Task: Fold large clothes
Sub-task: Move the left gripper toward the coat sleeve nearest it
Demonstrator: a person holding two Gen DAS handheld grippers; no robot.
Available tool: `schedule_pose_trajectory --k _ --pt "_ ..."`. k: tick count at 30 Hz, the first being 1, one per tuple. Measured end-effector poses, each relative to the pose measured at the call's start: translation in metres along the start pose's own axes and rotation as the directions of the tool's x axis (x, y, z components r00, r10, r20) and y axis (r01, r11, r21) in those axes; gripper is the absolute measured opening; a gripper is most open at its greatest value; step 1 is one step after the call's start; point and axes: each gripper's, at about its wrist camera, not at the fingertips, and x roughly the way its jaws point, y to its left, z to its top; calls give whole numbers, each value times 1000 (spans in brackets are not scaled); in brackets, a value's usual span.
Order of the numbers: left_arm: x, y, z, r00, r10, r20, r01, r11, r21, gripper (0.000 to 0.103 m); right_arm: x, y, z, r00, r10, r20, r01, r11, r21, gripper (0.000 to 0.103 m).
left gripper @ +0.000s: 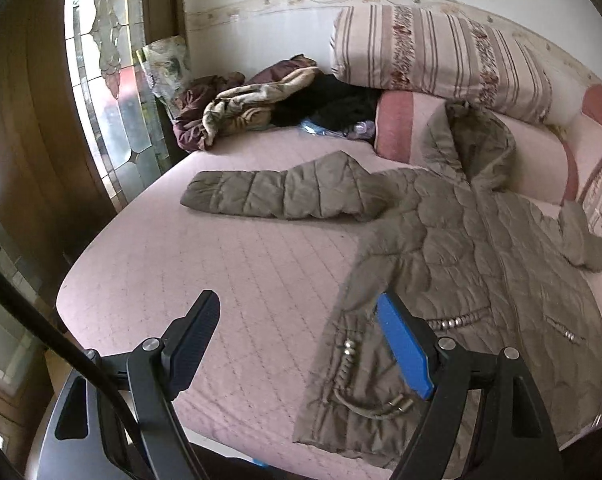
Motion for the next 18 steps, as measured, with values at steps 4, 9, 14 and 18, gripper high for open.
schedule_pose_trajectory --k 4,9,14,18 --pt "2 -8 -5 1000 -13 -19 13 1000 10 80 10 9 -1 1000 -20 -15 19 999 -33 83" --pt "6 -9 -8 999 -14 -44 15 1000 13 80 16 14 0 999 -28 -23 27 999 -45 84" --pt "9 -6 -8 998 -16 -59 16 1000 -3 80 19 19 1 999 -37 -29 35 997 -62 84" --pt "10 -5 -8 998 -17 -61 16 1000 -5 81 22 20 3 998 -51 -36 48 996 -69 85"
